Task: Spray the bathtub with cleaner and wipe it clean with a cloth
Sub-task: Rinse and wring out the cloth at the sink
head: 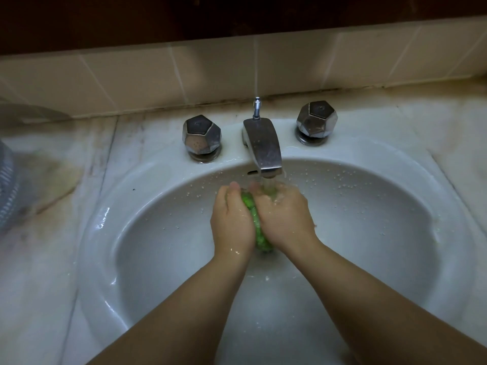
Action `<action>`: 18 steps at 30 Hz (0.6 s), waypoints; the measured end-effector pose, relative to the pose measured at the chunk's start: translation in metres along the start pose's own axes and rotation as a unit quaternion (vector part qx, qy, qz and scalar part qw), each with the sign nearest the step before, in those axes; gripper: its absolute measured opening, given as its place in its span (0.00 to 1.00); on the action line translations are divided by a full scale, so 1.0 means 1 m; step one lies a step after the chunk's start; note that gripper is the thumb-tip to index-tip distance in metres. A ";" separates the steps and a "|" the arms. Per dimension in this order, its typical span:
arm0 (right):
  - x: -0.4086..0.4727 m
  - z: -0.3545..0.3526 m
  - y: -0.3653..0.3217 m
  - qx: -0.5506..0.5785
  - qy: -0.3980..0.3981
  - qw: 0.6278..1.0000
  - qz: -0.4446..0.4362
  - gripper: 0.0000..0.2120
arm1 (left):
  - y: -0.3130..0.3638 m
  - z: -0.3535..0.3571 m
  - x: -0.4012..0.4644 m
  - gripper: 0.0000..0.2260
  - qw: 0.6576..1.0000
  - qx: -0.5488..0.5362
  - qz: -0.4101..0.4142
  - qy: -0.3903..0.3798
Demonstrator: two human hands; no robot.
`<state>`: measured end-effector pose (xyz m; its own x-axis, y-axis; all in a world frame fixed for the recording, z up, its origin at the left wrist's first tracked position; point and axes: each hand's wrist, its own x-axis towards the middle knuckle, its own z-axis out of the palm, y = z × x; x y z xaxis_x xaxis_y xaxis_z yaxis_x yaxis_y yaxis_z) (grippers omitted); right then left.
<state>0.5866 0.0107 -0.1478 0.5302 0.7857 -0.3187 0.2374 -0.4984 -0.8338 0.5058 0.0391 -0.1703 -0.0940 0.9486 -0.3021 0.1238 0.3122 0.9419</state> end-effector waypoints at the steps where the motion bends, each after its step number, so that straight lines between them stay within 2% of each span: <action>1: 0.001 0.000 0.000 0.000 0.008 1.000 -0.003 0.13 | 0.000 0.001 0.000 0.16 1.000 0.008 -0.004 -0.010; 8: 0.019 -0.007 0.002 -0.037 0.018 0.999 -0.025 0.15 | 0.004 0.005 -0.001 0.12 0.998 0.001 -0.035 -0.052; 12: 0.028 -0.009 0.005 -0.018 0.045 0.997 -0.055 0.20 | 0.005 0.003 -0.006 0.09 0.995 0.028 -0.002 -0.097; 15: 0.034 -0.012 0.004 0.028 0.049 0.998 -0.034 0.26 | 0.002 0.001 -0.007 0.16 0.991 -0.006 0.016 -0.130; 18: 0.037 -0.020 0.001 0.088 0.032 0.995 0.044 0.26 | -0.001 0.001 -0.009 0.22 0.979 -0.076 0.030 -0.184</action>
<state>0.6223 0.0320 -0.1514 0.5939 0.7147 -0.3694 0.0446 -0.4877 -0.8719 0.5080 0.0299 -0.1683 0.2756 0.9280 -0.2507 -0.0331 0.2698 0.9623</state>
